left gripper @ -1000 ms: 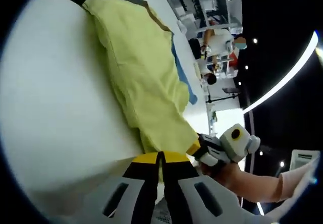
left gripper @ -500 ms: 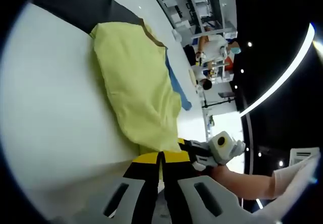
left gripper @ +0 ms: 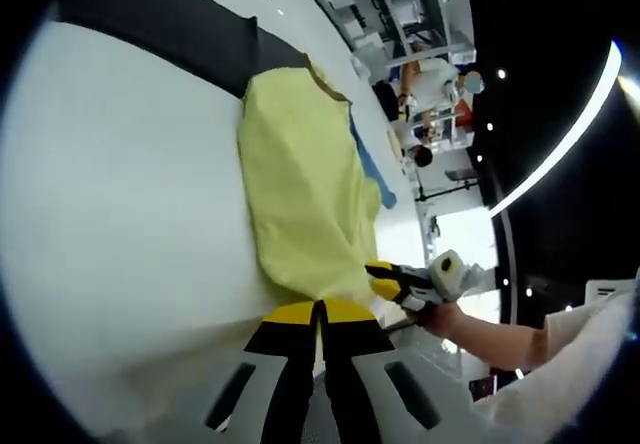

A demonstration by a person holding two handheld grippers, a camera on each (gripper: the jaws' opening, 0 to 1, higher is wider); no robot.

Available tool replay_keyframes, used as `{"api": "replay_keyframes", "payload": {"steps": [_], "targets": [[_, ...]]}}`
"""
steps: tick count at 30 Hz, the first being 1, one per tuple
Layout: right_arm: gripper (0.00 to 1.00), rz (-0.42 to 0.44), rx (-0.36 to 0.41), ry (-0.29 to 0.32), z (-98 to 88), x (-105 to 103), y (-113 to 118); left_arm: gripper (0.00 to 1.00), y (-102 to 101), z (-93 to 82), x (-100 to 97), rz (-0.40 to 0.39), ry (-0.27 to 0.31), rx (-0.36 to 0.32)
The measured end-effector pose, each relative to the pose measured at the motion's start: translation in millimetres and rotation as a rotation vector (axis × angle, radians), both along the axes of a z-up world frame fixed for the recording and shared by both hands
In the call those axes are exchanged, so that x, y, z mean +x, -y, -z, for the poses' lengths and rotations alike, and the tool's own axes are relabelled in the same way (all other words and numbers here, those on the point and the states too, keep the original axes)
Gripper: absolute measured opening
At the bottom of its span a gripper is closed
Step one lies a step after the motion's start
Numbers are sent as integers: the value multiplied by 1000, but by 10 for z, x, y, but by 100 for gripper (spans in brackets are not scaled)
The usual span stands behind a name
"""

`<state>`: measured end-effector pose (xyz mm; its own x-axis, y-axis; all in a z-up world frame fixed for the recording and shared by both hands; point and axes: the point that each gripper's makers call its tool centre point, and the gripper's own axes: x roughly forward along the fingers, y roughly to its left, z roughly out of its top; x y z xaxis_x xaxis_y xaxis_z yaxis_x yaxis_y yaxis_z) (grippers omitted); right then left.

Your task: Fold the garment on the visible template until the final outline fits inside the template.

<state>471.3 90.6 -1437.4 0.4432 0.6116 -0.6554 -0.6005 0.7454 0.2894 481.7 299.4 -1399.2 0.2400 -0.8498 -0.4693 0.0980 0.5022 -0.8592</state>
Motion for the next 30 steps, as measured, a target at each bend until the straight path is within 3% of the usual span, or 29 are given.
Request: {"api": "replay_keyframes", "payload": {"steps": [5, 8, 13, 30], "targets": [[7, 35, -67, 24, 36, 36, 191, 0, -215, 48, -35, 36, -19, 46], [12, 60, -57, 25, 16, 58, 232, 0, -369, 102, -77, 57, -36, 83], [11, 66, -60, 19, 23, 23, 265, 0, -558, 124, -92, 45, -59, 100], [12, -22, -78, -30, 42, -232, 180, 0, -602, 231, -281, 116, -94, 163]]}}
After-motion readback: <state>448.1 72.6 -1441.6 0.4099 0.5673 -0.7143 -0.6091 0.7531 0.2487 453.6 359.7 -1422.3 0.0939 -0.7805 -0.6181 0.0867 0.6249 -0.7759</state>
